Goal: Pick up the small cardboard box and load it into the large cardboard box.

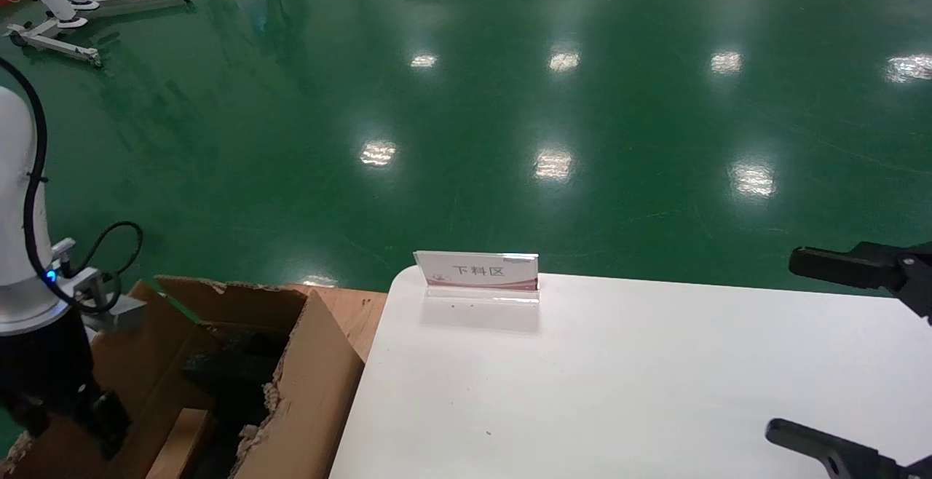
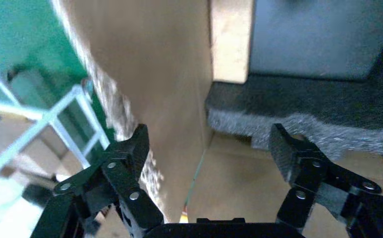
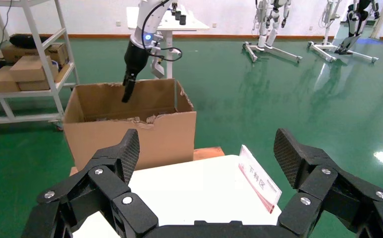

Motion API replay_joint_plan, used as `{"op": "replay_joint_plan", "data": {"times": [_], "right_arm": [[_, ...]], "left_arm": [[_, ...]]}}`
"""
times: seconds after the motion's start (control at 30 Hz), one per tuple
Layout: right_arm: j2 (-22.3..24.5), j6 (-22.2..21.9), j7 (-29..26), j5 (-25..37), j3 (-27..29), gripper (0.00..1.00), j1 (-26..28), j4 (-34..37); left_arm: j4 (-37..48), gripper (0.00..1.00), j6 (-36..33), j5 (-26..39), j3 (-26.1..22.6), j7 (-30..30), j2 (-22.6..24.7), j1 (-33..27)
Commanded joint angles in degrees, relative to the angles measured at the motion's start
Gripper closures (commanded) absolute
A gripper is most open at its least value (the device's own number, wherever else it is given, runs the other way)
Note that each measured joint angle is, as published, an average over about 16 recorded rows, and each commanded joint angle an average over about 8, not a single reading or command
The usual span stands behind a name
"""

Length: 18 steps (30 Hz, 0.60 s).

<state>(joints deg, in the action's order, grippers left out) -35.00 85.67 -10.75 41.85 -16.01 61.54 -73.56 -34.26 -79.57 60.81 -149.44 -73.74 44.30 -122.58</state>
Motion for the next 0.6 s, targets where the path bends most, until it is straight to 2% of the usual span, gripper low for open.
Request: {"op": "replay_joint_plan", "data": {"times": [0.03,0.27,0.6], "right_arm": [[0.0,0.0,0.0,0.0,0.0,0.0,0.0,0.0],[0.0,0.0,0.0,0.0,0.0,0.0,0.0,0.0],[0.0,0.0,0.0,0.0,0.0,0.0,0.0,0.0]], "left_arm": [[-0.13,0.0,0.16,-0.02,0.37,0.54,0.13,-0.1],[-1.85,0.0,0.13,-1.07,4.06,9.2,-2.87,-4.73],[-6.69,0.0,-1.85,-5.61,10.67,27.62,-12.57,-14.42]]}}
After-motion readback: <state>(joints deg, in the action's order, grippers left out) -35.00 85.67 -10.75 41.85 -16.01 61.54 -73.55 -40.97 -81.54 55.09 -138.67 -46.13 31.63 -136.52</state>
